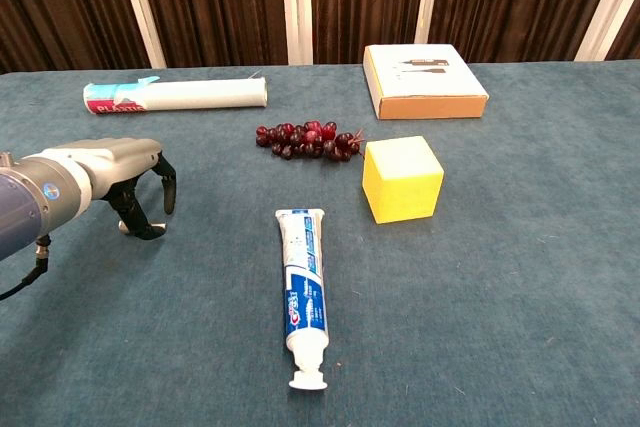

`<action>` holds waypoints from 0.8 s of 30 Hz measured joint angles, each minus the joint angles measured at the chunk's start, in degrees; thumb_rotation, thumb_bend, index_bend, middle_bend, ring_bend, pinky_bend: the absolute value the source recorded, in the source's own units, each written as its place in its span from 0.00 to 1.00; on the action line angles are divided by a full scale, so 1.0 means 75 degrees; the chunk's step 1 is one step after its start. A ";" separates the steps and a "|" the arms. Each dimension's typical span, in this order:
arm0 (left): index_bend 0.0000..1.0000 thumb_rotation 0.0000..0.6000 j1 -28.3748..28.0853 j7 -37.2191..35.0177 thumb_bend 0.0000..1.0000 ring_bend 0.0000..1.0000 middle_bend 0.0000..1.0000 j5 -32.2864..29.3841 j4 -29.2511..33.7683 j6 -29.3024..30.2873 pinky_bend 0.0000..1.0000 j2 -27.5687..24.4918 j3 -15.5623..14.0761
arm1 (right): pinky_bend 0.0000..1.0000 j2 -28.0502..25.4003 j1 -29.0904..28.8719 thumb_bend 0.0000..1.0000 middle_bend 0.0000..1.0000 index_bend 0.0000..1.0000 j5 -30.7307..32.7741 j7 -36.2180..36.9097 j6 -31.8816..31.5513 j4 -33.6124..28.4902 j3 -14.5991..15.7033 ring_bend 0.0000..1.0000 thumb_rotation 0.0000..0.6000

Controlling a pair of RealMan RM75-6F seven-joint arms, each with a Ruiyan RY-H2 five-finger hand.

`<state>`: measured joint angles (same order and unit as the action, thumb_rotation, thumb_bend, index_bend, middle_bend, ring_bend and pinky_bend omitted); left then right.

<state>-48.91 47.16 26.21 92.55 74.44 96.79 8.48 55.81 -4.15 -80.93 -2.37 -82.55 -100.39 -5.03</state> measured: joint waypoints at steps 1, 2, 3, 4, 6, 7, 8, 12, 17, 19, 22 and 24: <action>0.49 1.00 0.0006 0.0038 0.44 0.00 0.15 0.0014 -0.0003 0.0016 0.00 0.0011 0.0001 | 0.00 0.0001 0.0001 0.15 0.11 0.16 0.0000 0.0004 -0.0005 0.0000 -0.0002 0.08 1.00; 0.49 1.00 0.0013 0.0088 0.44 0.00 0.15 0.0030 -0.0009 0.0045 0.00 0.0029 0.0006 | 0.00 0.0005 0.0002 0.15 0.11 0.16 -0.0003 0.0015 -0.0012 0.0002 -0.0004 0.08 1.00; 0.49 1.00 0.0019 0.0120 0.44 0.00 0.15 0.0037 -0.0012 0.0066 0.00 0.0043 0.0013 | 0.00 0.0009 0.0004 0.15 0.11 0.16 -0.0007 0.0020 -0.0018 0.0002 -0.0004 0.08 1.00; 0.49 1.00 0.0026 0.0145 0.44 0.00 0.15 0.0042 -0.0012 0.0081 0.00 0.0056 0.0025 | 0.00 0.0005 0.0006 0.15 0.11 0.16 -0.0008 0.0023 -0.0023 0.0002 -0.0005 0.08 1.00; 0.50 1.00 0.0047 0.0184 0.44 0.00 0.15 0.0050 -0.0005 0.0096 0.00 0.0079 0.0063 | 0.00 -0.0008 0.0008 0.16 0.11 0.16 -0.0007 0.0030 -0.0019 0.0003 -0.0003 0.08 1.00; 0.50 1.00 0.0059 0.0208 0.44 0.00 0.15 0.0062 0.0000 0.0102 0.00 0.0090 0.0083 | 0.00 -0.0007 0.0008 0.16 0.11 0.16 -0.0003 0.0037 -0.0017 0.0004 -0.0004 0.08 1.00; 0.51 1.00 0.0068 0.0227 0.44 0.00 0.15 0.0071 0.0002 0.0114 0.00 0.0099 0.0087 | 0.00 -0.0011 0.0008 0.16 0.11 0.16 0.0001 0.0051 -0.0014 0.0006 -0.0004 0.08 1.00; 0.51 1.00 0.0117 0.0306 0.44 0.00 0.15 0.0086 -0.0011 0.0120 0.00 0.0132 0.0122 | 0.00 -0.0009 0.0007 0.15 0.11 0.16 0.0007 0.0060 -0.0009 0.0012 -0.0006 0.08 1.00; 0.51 1.00 0.0164 0.0342 0.44 0.00 0.15 0.0182 -0.0086 0.0117 0.00 0.0185 0.0141 | 0.00 -0.0012 0.0001 0.15 0.11 0.16 0.0019 0.0070 0.0011 0.0015 -0.0005 0.08 1.00; 0.51 1.00 0.0180 0.0348 0.44 0.00 0.15 0.0261 -0.0124 0.0130 0.00 0.0209 0.0133 | 0.00 -0.0006 -0.0004 0.15 0.11 0.16 0.0028 0.0066 0.0026 0.0019 -0.0005 0.08 1.00; 0.51 1.00 0.0217 0.0385 0.44 0.00 0.15 0.0428 -0.0223 0.0156 0.00 0.0266 0.0074 | 0.00 -0.0003 -0.0014 0.15 0.11 0.16 0.0042 0.0075 0.0059 0.0025 -0.0003 0.08 1.00; 0.51 1.00 0.0254 0.0402 0.44 0.00 0.15 0.0505 -0.0286 0.0154 0.00 0.0313 0.0049 | 0.00 -0.0002 -0.0022 0.15 0.11 0.16 0.0045 0.0092 0.0079 0.0031 0.0000 0.08 1.00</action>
<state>-47.00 50.17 29.99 90.41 75.59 99.14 8.85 55.79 -4.31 -80.60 -1.68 -81.96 -100.15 -5.03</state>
